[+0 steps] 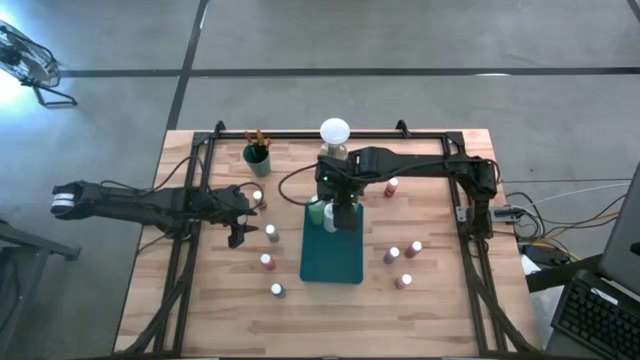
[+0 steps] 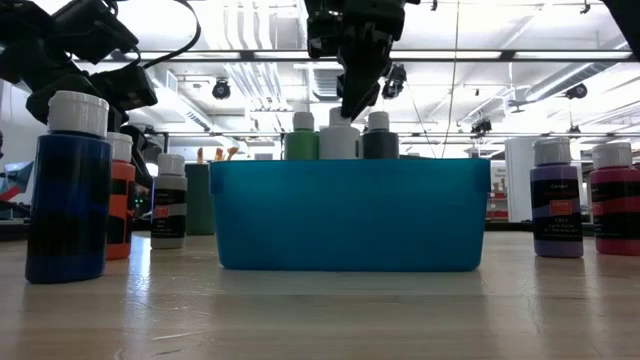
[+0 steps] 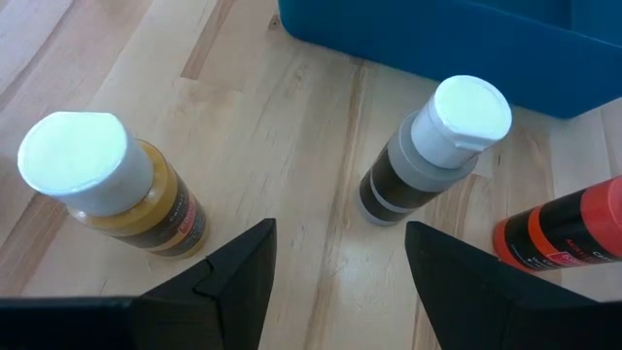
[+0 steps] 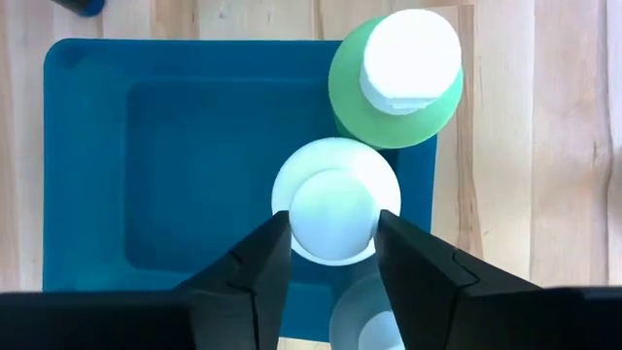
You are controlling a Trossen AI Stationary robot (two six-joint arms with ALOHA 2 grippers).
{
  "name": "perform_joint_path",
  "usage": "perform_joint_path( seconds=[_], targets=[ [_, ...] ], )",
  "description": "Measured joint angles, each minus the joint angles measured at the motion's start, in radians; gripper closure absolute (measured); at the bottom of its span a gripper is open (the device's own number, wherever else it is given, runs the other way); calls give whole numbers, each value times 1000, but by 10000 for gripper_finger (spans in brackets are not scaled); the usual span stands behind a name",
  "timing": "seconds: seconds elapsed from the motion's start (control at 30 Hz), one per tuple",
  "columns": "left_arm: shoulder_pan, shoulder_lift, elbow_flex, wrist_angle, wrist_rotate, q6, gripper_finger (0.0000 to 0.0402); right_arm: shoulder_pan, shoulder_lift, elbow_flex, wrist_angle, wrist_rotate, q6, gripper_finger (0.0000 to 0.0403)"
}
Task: Pick & Place Paint Supplies
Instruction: Put the white paint bottle into the blue bin, then put the orange paint bottle into the blue bin
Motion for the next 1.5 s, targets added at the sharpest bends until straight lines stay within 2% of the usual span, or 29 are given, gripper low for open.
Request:
perform_joint_path(
  seconds=[0.23,0.57,0.77,1.1,1.5],
  targets=[
    [0,0,0,0,0,0,167,0,0,0,-5,2,1,274],
    [0,0,0,0,0,0,167,9,-5,65,-69,1,10,212],
    [0,0,0,0,0,0,167,14,-11,183,-177,0,39,201],
    [0,0,0,0,0,0,167,24,-17,419,-284,0,109,245],
    [0,0,0,0,0,0,167,25,-17,480,-299,0,107,316]
  ],
)
